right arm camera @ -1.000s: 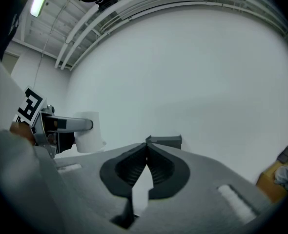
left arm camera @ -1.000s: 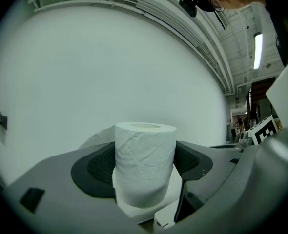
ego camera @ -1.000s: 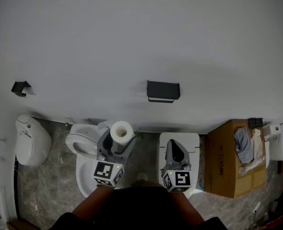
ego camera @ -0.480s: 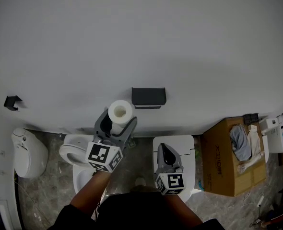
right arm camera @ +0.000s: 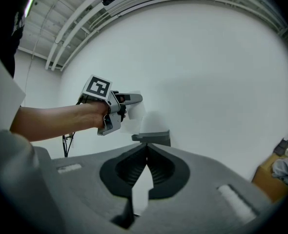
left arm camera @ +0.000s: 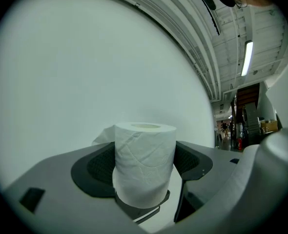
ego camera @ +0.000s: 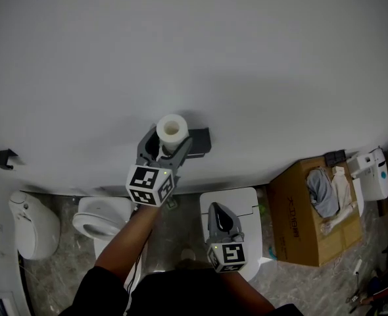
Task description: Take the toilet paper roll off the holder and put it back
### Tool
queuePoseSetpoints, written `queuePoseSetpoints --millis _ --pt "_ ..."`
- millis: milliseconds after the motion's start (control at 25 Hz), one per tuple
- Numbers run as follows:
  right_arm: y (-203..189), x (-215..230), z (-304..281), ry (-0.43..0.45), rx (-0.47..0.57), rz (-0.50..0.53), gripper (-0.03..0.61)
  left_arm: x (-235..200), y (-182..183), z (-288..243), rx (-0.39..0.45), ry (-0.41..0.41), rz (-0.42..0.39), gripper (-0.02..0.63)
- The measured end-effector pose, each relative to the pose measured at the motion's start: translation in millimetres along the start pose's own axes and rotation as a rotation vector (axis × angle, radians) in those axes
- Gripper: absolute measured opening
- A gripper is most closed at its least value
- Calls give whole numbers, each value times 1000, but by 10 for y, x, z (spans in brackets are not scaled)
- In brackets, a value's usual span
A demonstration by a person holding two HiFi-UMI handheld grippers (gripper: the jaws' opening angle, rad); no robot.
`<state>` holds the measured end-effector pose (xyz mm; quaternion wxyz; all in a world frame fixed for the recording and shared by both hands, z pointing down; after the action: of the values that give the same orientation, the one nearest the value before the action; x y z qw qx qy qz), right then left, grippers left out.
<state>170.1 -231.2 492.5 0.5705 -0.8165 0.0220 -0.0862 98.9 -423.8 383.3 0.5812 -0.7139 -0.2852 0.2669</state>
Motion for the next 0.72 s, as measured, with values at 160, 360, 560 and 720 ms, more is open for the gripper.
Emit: queuePoseSetpoints --millis 160,360,560,720 --pt "-37 141 -40 -28 -18 -19 -2 14 -184 -338 -20 -36 -27 362" --pt "-103 234 -124 -41 -44 -22 -2 -29 -449 -643 -64 -43 -53 362" --pt "-170 315 -189 -52 -70 -29 -2 -105 -652 -859 -109 -30 -52 362" --pt "-213 369 -240 -67 -81 -34 -2 -81 -693 -931 -130 -11 -118 362"
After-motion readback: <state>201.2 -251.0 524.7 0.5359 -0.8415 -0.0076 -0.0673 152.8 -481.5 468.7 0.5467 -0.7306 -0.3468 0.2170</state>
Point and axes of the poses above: the fingertips, and each gripper's own axes: z backward along the fingers, x to its right, y out of its top, the point moved 1 cm from there along z, backward along the fingers, and after that the axes turned 12 degrees about -x, right-handed, at the moved point
